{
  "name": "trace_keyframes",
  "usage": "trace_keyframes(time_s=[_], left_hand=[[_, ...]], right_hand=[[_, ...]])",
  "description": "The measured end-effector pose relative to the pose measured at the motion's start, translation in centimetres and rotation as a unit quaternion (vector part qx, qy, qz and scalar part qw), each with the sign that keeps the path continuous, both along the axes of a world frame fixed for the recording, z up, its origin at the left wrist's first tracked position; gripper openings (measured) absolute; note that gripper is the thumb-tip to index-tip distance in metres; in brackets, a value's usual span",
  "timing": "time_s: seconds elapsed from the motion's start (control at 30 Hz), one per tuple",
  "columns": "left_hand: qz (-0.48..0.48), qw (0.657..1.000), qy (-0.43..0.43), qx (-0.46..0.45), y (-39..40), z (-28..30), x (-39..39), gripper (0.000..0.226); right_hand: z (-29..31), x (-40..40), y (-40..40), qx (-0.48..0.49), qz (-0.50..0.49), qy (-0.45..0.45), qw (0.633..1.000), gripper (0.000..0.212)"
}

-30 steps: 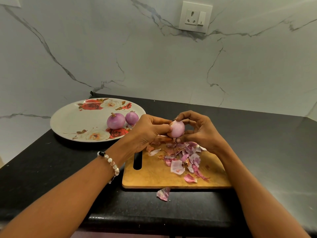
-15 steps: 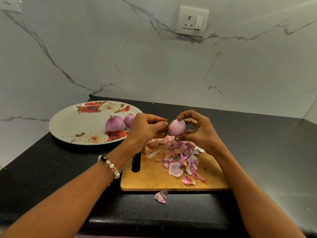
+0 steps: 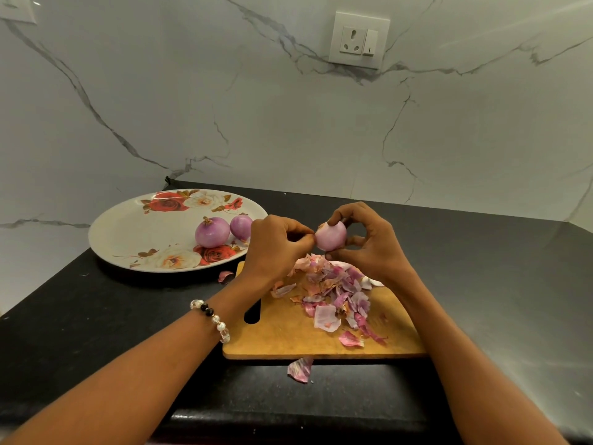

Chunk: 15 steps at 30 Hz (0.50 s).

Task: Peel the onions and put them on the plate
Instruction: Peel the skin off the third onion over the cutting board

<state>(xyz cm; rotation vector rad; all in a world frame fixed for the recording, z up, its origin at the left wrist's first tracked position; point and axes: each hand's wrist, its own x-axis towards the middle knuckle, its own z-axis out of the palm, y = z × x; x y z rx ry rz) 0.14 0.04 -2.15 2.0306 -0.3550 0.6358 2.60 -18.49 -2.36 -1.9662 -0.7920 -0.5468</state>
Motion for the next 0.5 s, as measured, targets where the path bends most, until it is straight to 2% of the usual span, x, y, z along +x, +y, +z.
trace_keyframes(time_s=[0.2, 0.5], left_hand=[[-0.012, 1.000, 0.013, 0.014, -0.03, -0.24, -0.06, 0.018], [-0.009, 0.998, -0.007, 0.059, -0.17, -0.35, 0.17, 0.015]], right_hand=[[-0.21, 0.30, -0.16, -0.053, -0.022, -0.049, 0.997, 0.048], [-0.15, 0.14, 0.11, -0.060, -0.030, -0.077, 0.995, 0.046]])
